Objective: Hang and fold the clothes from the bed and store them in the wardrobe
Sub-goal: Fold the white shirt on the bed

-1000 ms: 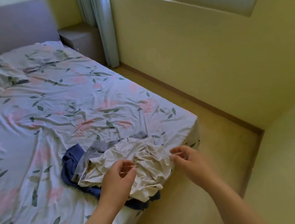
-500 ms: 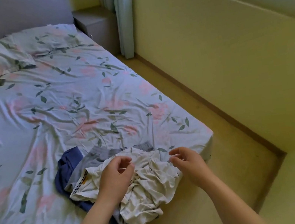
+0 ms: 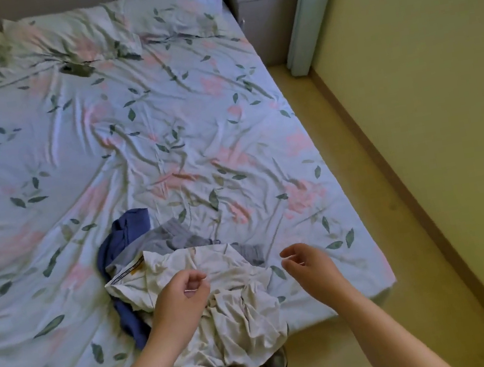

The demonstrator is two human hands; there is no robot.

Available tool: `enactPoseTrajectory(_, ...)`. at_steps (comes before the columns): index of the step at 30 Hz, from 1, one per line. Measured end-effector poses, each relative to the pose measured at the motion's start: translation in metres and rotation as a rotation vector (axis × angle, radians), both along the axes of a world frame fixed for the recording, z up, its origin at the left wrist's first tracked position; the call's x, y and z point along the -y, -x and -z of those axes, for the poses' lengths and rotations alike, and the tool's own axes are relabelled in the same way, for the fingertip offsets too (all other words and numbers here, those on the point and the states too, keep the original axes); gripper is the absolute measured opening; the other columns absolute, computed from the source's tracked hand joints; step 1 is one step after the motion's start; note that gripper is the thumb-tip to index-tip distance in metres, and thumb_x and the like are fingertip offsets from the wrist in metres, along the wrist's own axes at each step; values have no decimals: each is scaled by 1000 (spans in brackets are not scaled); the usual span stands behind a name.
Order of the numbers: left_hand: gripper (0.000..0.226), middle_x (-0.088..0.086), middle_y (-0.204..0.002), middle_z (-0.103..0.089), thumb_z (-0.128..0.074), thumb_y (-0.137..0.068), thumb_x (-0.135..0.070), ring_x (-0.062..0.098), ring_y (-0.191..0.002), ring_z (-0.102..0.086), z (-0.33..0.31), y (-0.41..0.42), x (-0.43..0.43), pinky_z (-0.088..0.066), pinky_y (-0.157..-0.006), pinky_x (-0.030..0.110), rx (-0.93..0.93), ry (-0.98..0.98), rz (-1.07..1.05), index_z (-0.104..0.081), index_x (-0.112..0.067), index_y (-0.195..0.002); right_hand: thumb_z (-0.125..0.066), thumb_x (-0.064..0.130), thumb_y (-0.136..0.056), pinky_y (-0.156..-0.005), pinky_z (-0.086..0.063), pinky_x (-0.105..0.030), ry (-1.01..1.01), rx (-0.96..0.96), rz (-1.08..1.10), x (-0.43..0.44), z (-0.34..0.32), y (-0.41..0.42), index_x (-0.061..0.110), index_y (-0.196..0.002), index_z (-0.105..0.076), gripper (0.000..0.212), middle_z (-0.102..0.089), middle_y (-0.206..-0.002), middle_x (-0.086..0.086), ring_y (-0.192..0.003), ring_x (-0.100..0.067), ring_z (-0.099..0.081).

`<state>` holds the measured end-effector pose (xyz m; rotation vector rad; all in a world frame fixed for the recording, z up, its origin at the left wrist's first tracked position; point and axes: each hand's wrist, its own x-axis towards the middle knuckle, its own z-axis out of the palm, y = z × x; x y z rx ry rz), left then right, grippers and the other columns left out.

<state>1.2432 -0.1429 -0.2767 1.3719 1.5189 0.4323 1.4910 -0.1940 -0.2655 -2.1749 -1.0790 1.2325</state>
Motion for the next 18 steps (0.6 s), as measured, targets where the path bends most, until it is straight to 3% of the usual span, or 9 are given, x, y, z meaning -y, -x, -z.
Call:
enactPoseTrajectory(6,5,-4,-94,-65,-64,-91,-22,10,-88,-62,29,1,6,-49,-72,26,-77,75,-119,-65,-25,-96,-53,25,-97,-54,-42,-14,118,24,-178,-29,48,-12,22,-115,-61,20,-63,-97,5,-78,-8,-59)
enactPoseTrajectory(10,6,-4,-96,-65,-63,-91,-21,10,-91,-61,50,4,-2,-53,-84,34,-110,134,-143,-64,-25,-96,-52,23,-96,-55,-42,-14,187,35,-243,-42,81,-8,20,-117,-61,23,-64,-102,4,-78,-7,-58)
enactPoseTrajectory(14,7,-7,-96,-62,-61,-92,-24,6,-88,-59,81,10,-21,-49,-70,26,-173,169,-144,-63,-27,-98,-52,18,-94,-50,-41,-9,218,68,-292,-62,119,-4,18,-112,-65,23,-60,-78,13,-63,-3,-54)
enactPoseTrajectory(18,6,-13,-96,-61,-60,-91,-28,2,-86,-58,119,18,-33,-47,-69,23,-223,212,-132,-61,-33,-95,-52,19,-93,-52,-40,-13,306,103,-341,-78,165,0,17,-112,-66,24,-65,-90,4,-70,-8,-56)
